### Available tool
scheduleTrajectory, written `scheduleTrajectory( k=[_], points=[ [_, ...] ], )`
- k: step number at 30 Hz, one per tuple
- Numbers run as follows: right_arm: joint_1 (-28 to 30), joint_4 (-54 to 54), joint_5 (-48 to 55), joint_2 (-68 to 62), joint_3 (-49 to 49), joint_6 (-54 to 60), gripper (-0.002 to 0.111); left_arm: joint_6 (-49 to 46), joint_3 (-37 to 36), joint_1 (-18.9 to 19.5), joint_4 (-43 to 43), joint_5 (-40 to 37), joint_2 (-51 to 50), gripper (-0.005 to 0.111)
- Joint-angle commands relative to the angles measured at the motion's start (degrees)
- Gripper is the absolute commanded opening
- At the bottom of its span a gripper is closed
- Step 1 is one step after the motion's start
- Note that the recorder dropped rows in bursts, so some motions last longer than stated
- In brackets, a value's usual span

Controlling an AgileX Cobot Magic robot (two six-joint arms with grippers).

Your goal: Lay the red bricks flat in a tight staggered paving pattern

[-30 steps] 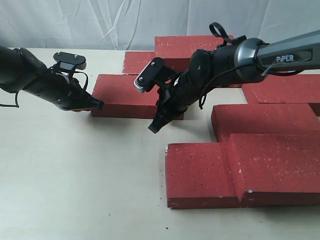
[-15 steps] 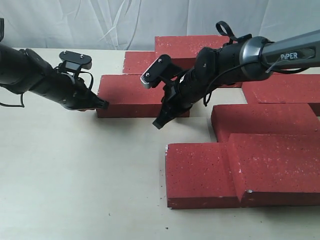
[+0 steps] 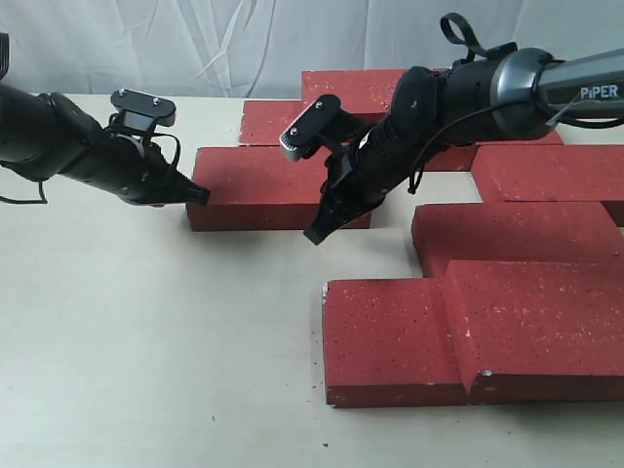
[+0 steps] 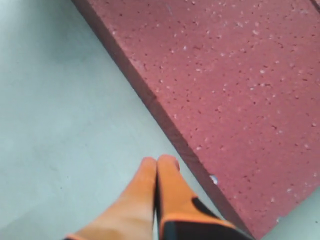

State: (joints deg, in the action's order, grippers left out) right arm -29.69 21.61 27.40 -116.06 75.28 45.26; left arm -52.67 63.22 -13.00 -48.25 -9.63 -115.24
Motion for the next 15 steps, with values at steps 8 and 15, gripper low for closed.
scheduleTrajectory(
  k=[8, 15],
  points=[
    [0.3, 0.7, 1.4, 0.4, 0.0, -0.3, -0.001, -0.1, 5.7, -2.6, -0.4, -1.2, -4.5, 0.000],
    [0.3, 0.5, 2.3, 0.4, 0.0, -0.3, -0.001, -0.1, 6.6, -5.4, -1.0, -0.5, -4.7, 0.000]
  ],
)
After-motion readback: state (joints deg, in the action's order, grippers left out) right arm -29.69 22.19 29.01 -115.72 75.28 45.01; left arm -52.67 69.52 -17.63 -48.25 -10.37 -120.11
